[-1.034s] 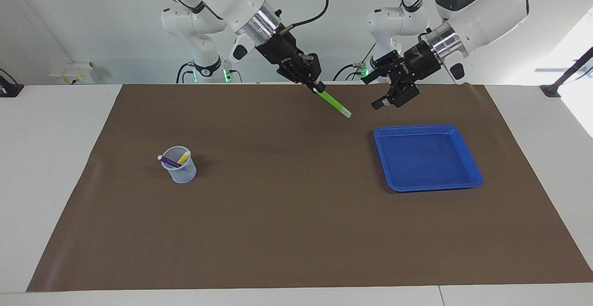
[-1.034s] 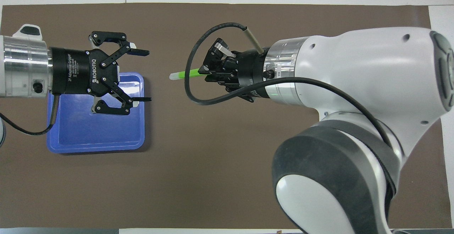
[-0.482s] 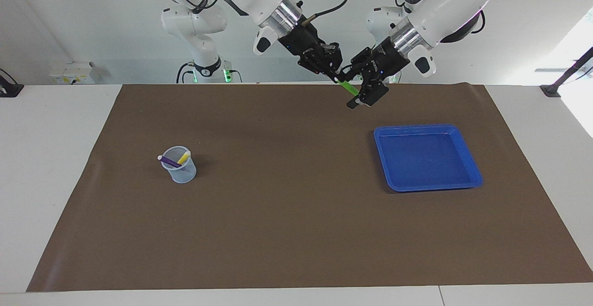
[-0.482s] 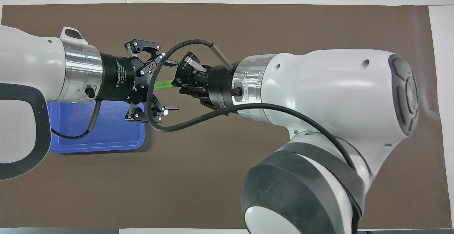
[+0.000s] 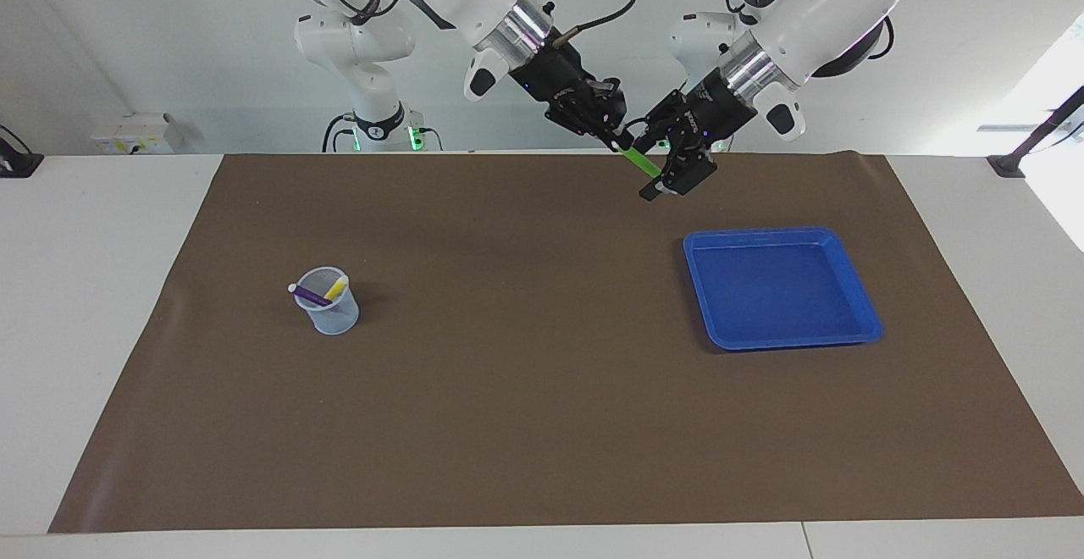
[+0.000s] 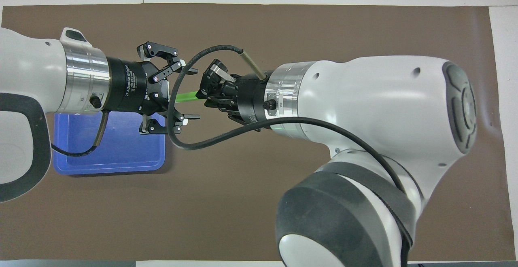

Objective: Right arm passes pens to left for tray arrangement
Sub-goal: 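Close the left gripper on the green pen held by the right gripper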

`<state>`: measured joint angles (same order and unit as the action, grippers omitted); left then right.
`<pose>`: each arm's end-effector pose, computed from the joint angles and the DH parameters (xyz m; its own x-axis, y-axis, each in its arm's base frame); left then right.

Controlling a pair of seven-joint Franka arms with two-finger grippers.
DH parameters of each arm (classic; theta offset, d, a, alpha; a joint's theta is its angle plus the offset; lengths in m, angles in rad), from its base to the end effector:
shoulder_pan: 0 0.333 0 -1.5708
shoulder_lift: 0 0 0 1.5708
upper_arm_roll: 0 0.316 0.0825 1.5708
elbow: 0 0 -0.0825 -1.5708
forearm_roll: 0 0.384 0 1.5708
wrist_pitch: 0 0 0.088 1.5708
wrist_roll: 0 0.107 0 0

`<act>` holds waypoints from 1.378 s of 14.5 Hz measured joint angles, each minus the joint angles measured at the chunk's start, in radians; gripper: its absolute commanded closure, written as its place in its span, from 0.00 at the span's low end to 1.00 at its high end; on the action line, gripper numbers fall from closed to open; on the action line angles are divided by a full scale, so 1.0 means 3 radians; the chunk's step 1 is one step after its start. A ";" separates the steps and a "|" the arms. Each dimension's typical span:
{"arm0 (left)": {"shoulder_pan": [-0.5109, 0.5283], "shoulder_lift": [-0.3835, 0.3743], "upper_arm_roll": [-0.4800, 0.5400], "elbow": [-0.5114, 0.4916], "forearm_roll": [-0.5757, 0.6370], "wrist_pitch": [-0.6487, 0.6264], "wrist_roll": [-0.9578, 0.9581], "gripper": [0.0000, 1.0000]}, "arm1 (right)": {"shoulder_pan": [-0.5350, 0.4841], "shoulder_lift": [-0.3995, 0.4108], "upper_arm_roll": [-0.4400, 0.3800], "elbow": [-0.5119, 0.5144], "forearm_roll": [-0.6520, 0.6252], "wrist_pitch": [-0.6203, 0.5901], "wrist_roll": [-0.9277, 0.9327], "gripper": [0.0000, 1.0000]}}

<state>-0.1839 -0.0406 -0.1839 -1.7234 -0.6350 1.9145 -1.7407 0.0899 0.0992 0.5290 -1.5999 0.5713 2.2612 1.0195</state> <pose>0.5182 -0.2471 0.6203 0.0609 0.7955 -0.6029 0.9976 -0.0277 0.0642 0.5168 0.3651 0.6414 0.8221 -0.5015 -0.2696 -0.5353 -0.5195 -0.6660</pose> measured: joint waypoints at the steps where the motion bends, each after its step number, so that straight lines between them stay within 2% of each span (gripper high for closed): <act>1: 0.0003 0.0000 0.0003 0.0001 0.0002 -0.0002 0.0000 0.18 | 0.0000 0.0001 0.0000 0.0000 0.0000 0.0000 0.0000 1.00; 4: 0.0014 0.0000 0.0005 0.0001 0.0005 -0.0009 0.0000 0.34 | 0.0000 0.0003 0.0000 0.0000 0.0000 0.0000 0.0000 1.00; 12: 0.0070 0.0000 0.0015 0.0001 0.0008 -0.0057 0.0003 0.34 | 0.0000 0.0006 0.0000 0.0000 0.0000 0.0000 0.0000 1.00; 15: 0.0071 0.0000 0.0016 0.0001 0.0008 -0.0067 0.0003 0.53 | 0.0000 0.0007 0.0000 0.0000 0.0000 0.0000 0.0000 1.00; 17: 0.0071 0.0000 0.0016 0.0001 0.0008 -0.0072 0.0003 0.62 | 0.0000 0.0007 0.0000 0.0000 0.0000 0.0000 0.0000 1.00; 20: 0.0071 -0.0002 0.0016 0.0001 0.0008 -0.0076 0.0005 0.64 | 0.0000 0.0008 0.0000 0.0000 0.0000 0.0000 0.0000 1.00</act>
<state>-0.1625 -0.0412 -0.1790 -1.7230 -0.6325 1.8918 -1.7393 0.0899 0.1015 0.5290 -1.5999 0.5712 2.2611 1.0195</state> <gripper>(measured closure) 0.612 0.824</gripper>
